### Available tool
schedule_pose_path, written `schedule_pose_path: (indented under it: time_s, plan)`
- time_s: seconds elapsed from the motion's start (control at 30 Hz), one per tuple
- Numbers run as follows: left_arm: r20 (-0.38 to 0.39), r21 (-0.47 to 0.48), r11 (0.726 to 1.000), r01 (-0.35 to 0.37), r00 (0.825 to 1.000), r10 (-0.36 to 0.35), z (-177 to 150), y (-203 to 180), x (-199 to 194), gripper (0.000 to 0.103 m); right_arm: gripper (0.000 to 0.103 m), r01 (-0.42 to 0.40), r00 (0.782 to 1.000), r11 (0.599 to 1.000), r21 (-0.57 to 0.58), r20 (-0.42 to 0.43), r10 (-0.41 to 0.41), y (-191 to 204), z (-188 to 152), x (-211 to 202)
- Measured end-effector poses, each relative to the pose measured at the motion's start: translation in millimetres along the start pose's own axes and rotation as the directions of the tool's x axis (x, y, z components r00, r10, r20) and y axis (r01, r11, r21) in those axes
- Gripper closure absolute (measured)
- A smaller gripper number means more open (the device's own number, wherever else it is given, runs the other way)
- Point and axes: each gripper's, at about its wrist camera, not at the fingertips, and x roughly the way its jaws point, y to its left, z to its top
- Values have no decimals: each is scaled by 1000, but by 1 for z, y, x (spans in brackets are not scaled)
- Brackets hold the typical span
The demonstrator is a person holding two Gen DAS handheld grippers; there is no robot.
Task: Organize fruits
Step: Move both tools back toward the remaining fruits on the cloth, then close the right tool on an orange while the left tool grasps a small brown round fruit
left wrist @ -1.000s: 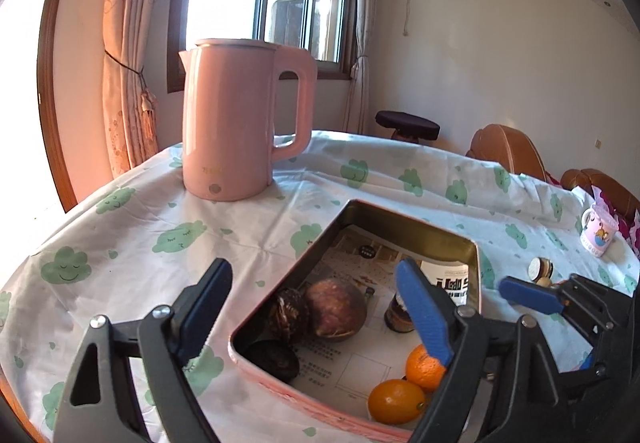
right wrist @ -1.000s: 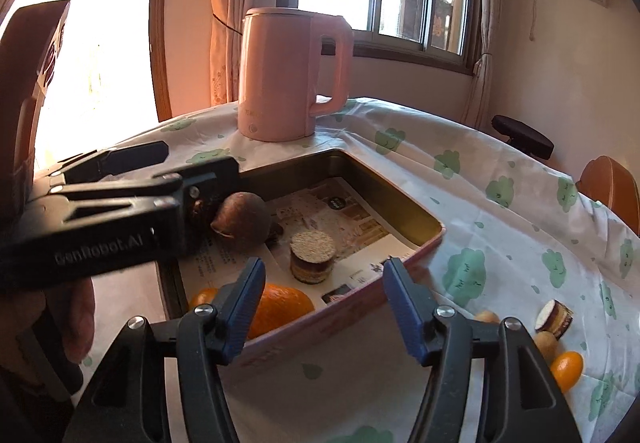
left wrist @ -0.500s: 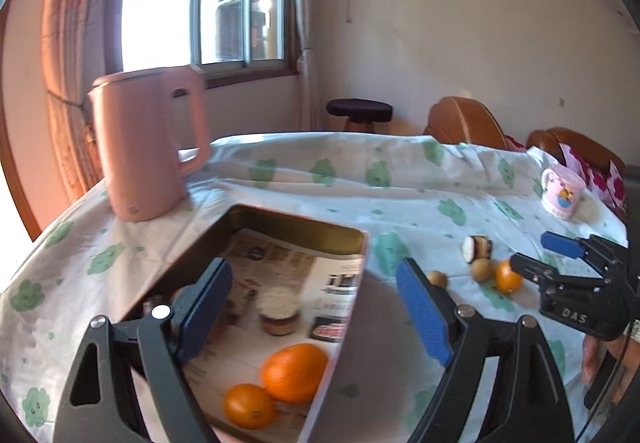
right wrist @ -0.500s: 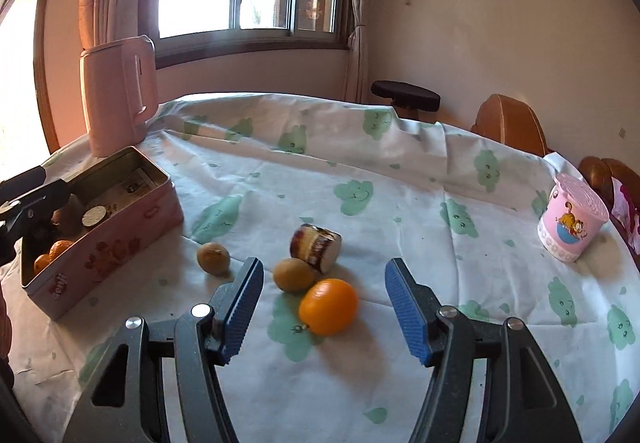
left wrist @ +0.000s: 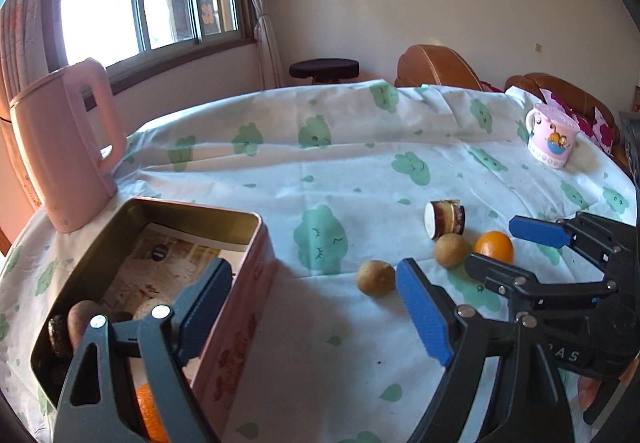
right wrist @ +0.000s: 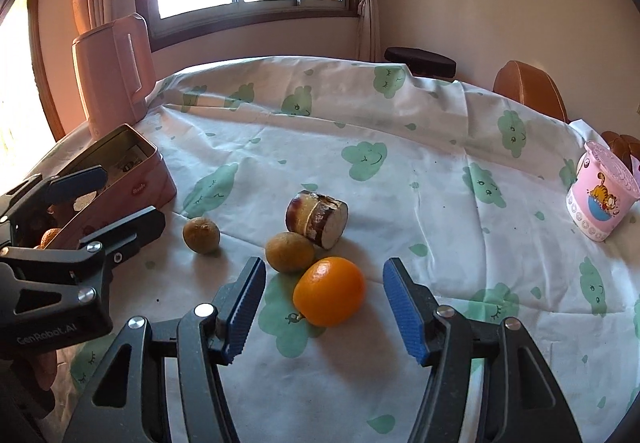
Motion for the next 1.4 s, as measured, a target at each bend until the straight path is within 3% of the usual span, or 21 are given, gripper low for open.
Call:
schedule_pose_path:
  time_s: [0.07, 0.13, 0.33, 0.5, 0.53, 0.7, 0.77, 0.87, 1.4]
  plan:
    - [0, 7, 1000, 1, 1000, -1, 0, -3, 1, 16, 49, -18, 999, 1000, 14, -31, 19, -3, 0, 6]
    - [-1, 14, 1000, 9, 1000, -9, -1, -6, 1, 16, 64, -33, 998, 999, 31, -54, 34, -6, 0, 11]
    - [-5, 52, 998, 24, 1000, -24, -4, -17, 5, 20, 64, -15, 1000, 998, 54, -12, 16, -10, -2, 1]
    - [-44, 68, 994, 83, 996, -80, -2, -22, 12, 33, 64, 25, 1000, 995, 94, 9, -26, -17, -2, -3]
    - [-66, 65, 992, 105, 993, -101, -2, -23, 17, 40, 64, 30, 999, 994, 101, 12, -31, -18, -2, -4]
    - [-158, 5, 984, 178, 972, -175, -3, -20, 36, 56, 64, 61, 998, 993, 102, 19, -63, -18, -2, -6]
    - [-185, -25, 980, 195, 963, -197, -3, -17, 43, 67, 64, 74, 997, 994, 84, 21, -76, -14, -1, -7]
    - [-186, -44, 978, 203, 960, -208, -4, -15, 44, 74, 64, 85, 996, 994, 67, 16, -86, -11, -1, -5]
    - [-69, -18, 988, 156, 985, -156, -2, -13, 23, 74, 64, 29, 999, 998, 63, 27, -31, -10, -2, -6]
